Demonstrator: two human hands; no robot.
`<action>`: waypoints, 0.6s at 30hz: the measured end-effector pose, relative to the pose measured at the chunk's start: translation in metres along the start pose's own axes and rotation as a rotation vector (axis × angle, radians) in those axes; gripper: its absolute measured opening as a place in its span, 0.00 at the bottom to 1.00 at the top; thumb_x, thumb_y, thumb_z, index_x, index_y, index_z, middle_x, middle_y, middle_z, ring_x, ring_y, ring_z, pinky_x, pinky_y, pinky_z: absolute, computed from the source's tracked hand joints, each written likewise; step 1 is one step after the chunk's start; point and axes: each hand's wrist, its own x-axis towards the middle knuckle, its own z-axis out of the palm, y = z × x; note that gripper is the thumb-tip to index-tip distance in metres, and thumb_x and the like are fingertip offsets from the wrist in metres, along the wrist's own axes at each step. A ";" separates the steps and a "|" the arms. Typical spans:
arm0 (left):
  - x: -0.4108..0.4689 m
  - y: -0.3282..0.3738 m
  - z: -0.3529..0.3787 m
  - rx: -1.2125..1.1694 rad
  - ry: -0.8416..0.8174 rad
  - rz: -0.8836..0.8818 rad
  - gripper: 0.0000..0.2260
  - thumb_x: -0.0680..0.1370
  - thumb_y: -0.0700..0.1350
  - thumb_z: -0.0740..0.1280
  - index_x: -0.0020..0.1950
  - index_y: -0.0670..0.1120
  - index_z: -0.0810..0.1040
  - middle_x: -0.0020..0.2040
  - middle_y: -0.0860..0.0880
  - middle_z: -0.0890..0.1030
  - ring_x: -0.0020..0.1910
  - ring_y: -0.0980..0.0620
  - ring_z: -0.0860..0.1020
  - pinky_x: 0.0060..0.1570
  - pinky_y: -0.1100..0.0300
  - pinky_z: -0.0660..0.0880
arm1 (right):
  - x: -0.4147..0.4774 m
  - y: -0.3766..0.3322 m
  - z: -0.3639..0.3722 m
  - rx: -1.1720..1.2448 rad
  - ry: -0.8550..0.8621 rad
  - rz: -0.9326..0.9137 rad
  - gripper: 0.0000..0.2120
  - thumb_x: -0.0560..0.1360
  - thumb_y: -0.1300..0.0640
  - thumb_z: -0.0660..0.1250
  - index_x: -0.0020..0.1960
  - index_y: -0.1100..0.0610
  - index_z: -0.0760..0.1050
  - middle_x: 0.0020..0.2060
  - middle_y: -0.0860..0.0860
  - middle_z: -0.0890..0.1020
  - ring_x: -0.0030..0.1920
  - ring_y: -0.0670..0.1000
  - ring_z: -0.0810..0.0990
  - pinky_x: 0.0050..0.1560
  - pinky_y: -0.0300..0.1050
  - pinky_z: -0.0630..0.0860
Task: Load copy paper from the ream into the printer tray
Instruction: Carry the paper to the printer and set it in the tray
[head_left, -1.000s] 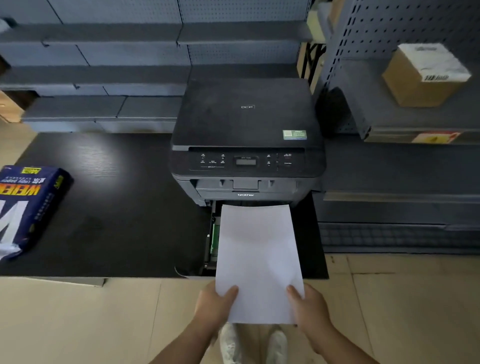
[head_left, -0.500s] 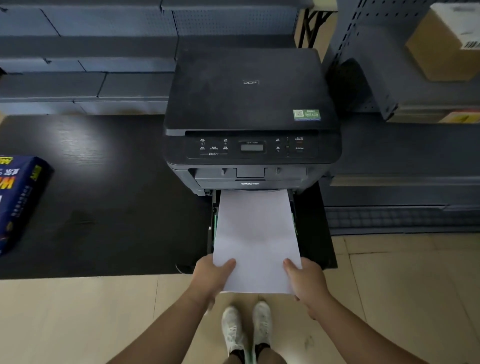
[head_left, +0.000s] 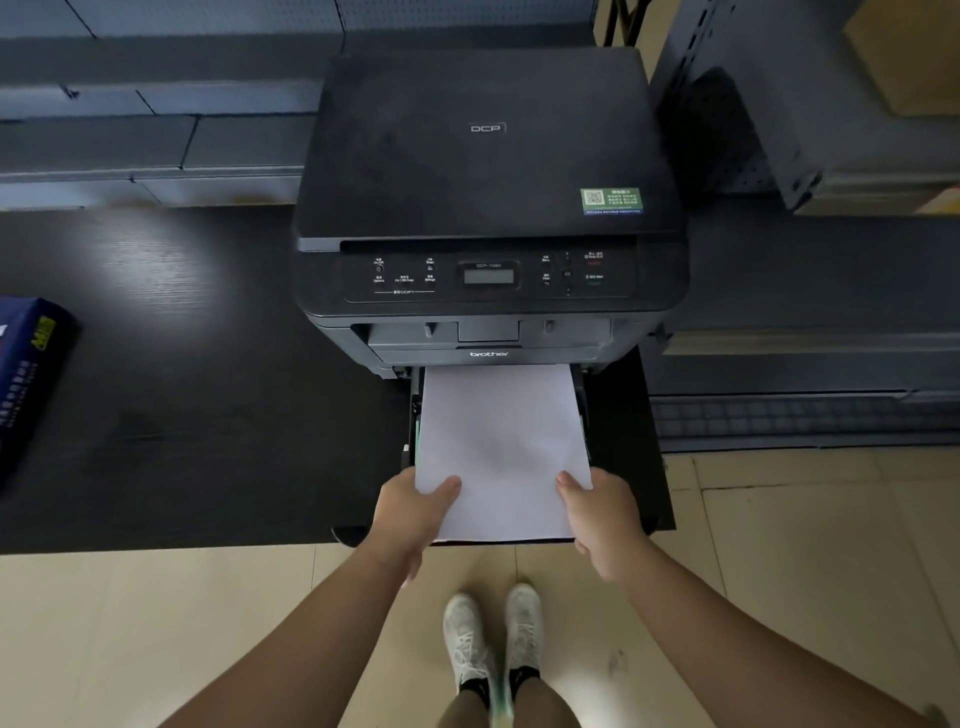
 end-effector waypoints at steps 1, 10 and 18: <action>0.005 0.001 0.001 -0.008 0.005 -0.004 0.04 0.77 0.44 0.70 0.51 0.46 0.80 0.48 0.50 0.84 0.45 0.51 0.83 0.43 0.59 0.79 | 0.004 -0.002 0.001 -0.010 -0.007 0.006 0.15 0.80 0.51 0.63 0.49 0.65 0.71 0.33 0.55 0.70 0.25 0.50 0.64 0.24 0.41 0.62; 0.036 0.014 0.014 -0.078 0.050 0.000 0.04 0.77 0.43 0.70 0.51 0.45 0.78 0.46 0.50 0.83 0.44 0.51 0.82 0.43 0.58 0.77 | 0.039 -0.023 0.011 -0.037 -0.033 0.000 0.09 0.81 0.50 0.63 0.55 0.55 0.74 0.43 0.53 0.77 0.29 0.53 0.71 0.22 0.41 0.69; 0.037 0.013 0.010 -0.090 -0.040 -0.081 0.11 0.77 0.43 0.71 0.57 0.45 0.75 0.51 0.48 0.82 0.47 0.48 0.83 0.37 0.55 0.83 | 0.044 -0.018 0.013 -0.141 -0.002 0.044 0.19 0.81 0.45 0.60 0.62 0.58 0.74 0.50 0.53 0.78 0.28 0.55 0.78 0.25 0.41 0.72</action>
